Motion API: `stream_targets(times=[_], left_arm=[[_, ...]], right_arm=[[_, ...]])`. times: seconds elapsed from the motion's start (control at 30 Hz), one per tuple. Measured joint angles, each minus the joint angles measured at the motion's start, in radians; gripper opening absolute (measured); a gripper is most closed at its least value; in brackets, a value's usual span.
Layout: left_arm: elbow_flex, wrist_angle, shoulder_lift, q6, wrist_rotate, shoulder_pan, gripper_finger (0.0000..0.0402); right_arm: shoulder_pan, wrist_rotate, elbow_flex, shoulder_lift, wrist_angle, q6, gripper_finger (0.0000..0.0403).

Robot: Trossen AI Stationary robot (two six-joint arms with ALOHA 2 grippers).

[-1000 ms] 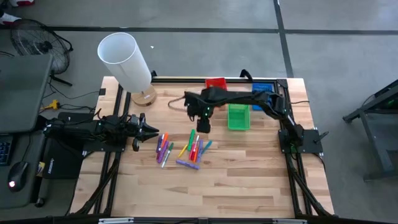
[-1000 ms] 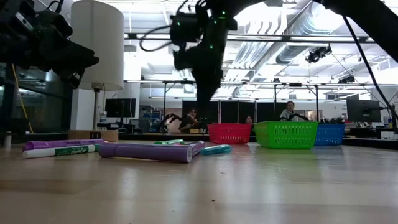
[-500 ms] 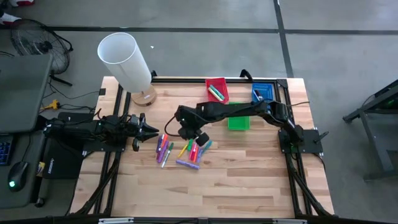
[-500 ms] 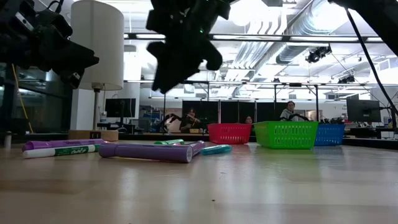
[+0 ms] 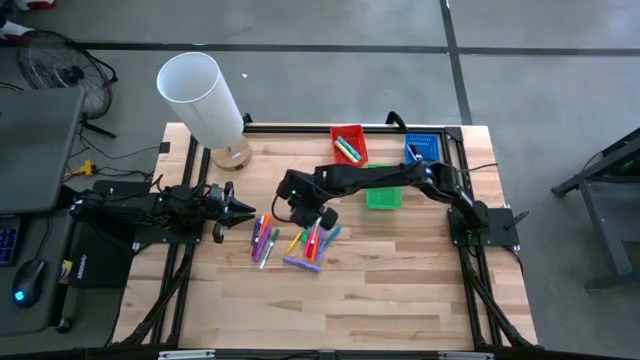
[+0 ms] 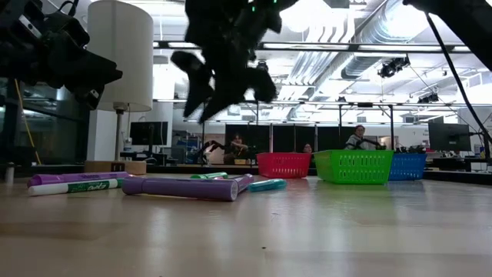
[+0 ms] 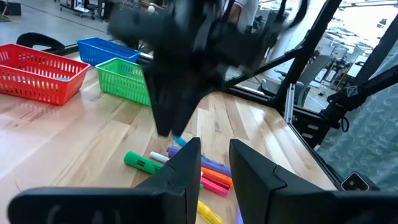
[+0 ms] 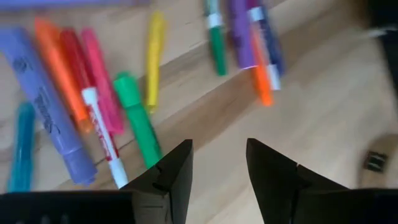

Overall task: Pick & Place Markers
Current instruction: Put the green highlighter in the red bin

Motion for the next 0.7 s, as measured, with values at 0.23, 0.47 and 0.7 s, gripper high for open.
stream_targets(times=[0.23, 0.47, 0.7], left_arm=[[0.000, 0.000, 0.000, 0.000, 0.000, 0.000, 0.0083], [0.000, 0.000, 0.000, 0.000, 0.000, 0.000, 0.0083], [0.000, 0.000, 0.000, 0.000, 0.000, 0.000, 0.0083]], right_arm=[[0.001, 0.011, -0.103, 0.006, 0.058, -0.126, 0.0138], [0.001, 0.037, -0.185, 0.006, 0.090, -0.205, 0.0138], [-0.001, 0.047, -0.220, 0.005, 0.141, -0.239, 0.0138]])
